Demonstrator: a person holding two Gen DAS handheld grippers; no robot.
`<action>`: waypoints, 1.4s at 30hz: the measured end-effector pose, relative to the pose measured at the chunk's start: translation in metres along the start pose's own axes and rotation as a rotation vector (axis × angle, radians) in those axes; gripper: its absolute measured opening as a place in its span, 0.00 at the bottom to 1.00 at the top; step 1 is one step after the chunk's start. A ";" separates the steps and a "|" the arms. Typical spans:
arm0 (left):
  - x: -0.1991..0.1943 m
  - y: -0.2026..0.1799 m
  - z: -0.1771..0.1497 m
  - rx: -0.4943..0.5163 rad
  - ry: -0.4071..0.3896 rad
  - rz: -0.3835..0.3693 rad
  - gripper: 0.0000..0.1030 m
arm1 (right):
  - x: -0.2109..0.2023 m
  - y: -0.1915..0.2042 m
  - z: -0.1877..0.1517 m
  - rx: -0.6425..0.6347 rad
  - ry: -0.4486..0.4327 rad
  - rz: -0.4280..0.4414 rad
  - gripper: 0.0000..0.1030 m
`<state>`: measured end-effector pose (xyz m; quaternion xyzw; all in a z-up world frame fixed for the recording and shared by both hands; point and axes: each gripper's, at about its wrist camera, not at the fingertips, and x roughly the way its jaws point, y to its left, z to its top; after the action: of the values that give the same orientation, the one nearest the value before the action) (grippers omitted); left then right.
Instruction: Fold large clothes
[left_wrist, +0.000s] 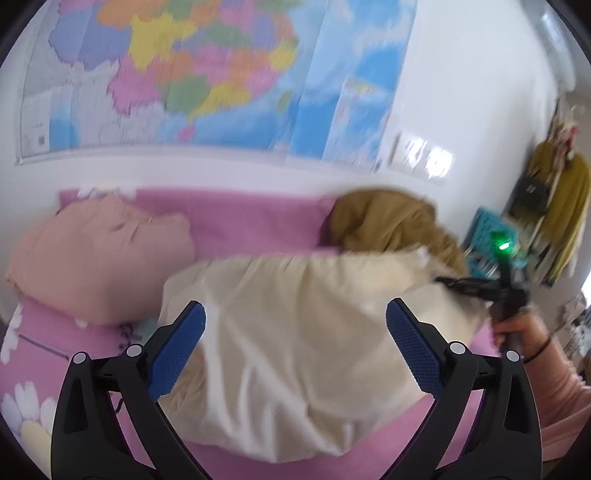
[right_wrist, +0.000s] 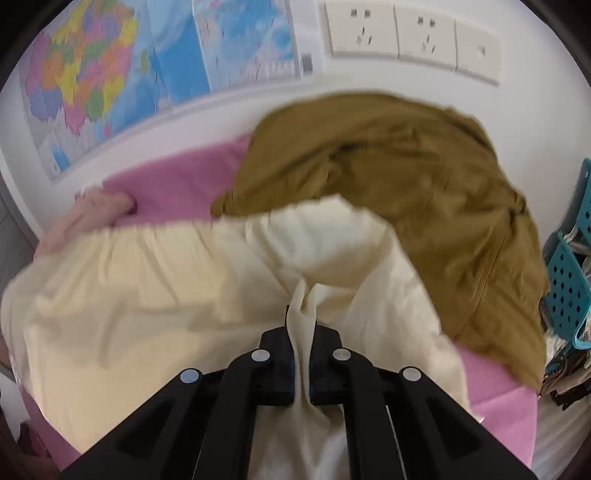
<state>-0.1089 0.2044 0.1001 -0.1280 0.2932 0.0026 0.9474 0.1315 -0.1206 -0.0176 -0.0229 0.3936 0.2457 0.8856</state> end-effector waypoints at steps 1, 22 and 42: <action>-0.003 -0.001 0.002 0.003 -0.019 -0.018 0.94 | 0.001 0.000 0.004 0.012 -0.005 0.014 0.04; 0.100 0.019 -0.045 0.014 0.275 0.104 0.85 | 0.005 0.060 -0.012 -0.137 0.029 0.100 0.39; 0.121 0.021 -0.047 0.044 0.295 0.134 0.87 | -0.002 0.108 -0.024 -0.179 0.073 0.241 0.47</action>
<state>-0.0365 0.2048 -0.0097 -0.0865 0.4371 0.0407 0.8943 0.0654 -0.0322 -0.0164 -0.0633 0.4019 0.3832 0.8293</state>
